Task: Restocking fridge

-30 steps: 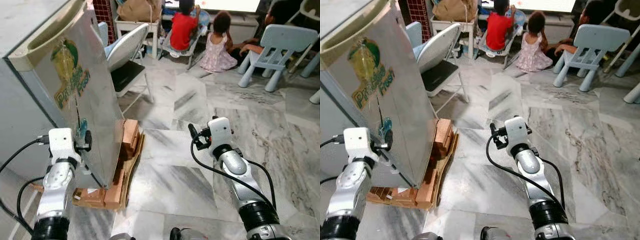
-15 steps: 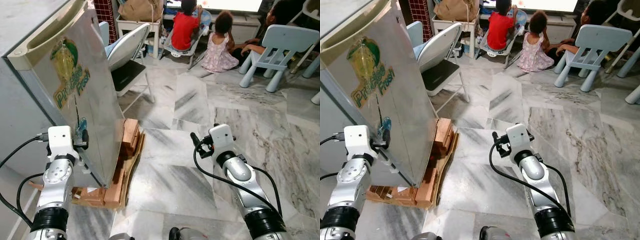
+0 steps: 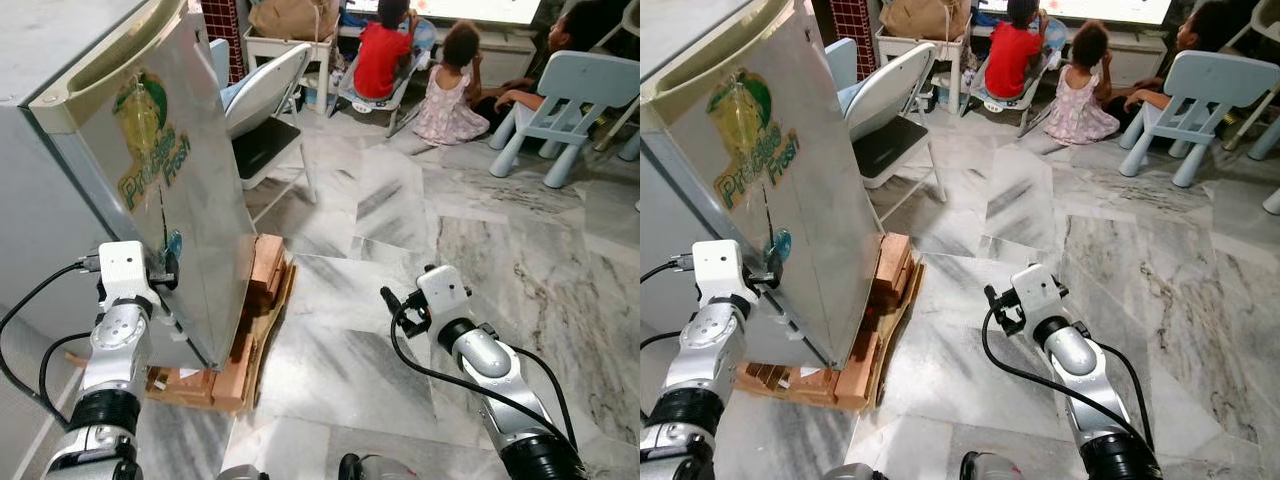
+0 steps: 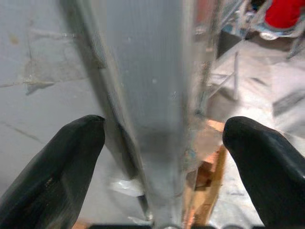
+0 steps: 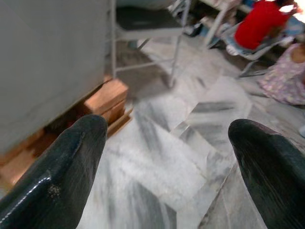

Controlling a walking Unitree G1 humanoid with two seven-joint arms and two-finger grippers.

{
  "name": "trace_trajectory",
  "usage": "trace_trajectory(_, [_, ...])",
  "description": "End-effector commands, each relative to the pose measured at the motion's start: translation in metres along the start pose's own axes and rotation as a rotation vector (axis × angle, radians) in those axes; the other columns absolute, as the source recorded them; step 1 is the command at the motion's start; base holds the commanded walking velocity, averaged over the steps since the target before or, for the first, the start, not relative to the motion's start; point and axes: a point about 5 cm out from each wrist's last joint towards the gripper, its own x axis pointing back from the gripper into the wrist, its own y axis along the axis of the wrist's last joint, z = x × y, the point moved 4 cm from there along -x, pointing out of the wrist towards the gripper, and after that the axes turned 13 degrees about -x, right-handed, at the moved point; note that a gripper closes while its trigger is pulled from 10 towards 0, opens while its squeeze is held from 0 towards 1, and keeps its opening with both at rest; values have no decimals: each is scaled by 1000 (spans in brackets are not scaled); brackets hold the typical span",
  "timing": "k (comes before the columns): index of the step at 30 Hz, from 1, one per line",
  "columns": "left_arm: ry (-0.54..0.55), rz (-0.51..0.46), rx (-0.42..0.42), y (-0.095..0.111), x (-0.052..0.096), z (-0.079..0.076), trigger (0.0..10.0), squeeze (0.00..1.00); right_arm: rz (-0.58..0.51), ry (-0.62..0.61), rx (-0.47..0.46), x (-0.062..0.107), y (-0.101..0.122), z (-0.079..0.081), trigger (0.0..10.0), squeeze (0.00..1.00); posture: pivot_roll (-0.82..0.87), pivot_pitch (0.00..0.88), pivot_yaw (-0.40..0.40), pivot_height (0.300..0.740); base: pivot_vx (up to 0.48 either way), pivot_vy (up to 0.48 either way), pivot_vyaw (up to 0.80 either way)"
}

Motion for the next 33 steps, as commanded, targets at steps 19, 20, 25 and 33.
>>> trace_trajectory(19, [-941,-563,-79,160,90,-244,10000,0,285,85,67,11,-49,0,10000,0,-18,57,2,740,0,0,0])
trace_trajectory(20, [-948,-565,-64,162,92,-247,10000,0,283,88,69,10,-48,1,10000,0,-18,57,2,740,0,0,0])
trace_trajectory(25, [-879,-541,-99,156,70,-230,10000,0,278,91,71,11,-47,3,10000,0,-37,54,6,740,0,0,0])
trace_trajectory(33, [-703,-450,-50,138,42,-176,10000,0,234,63,47,10,-43,0,10000,0,-21,52,5,740,0,0,0])
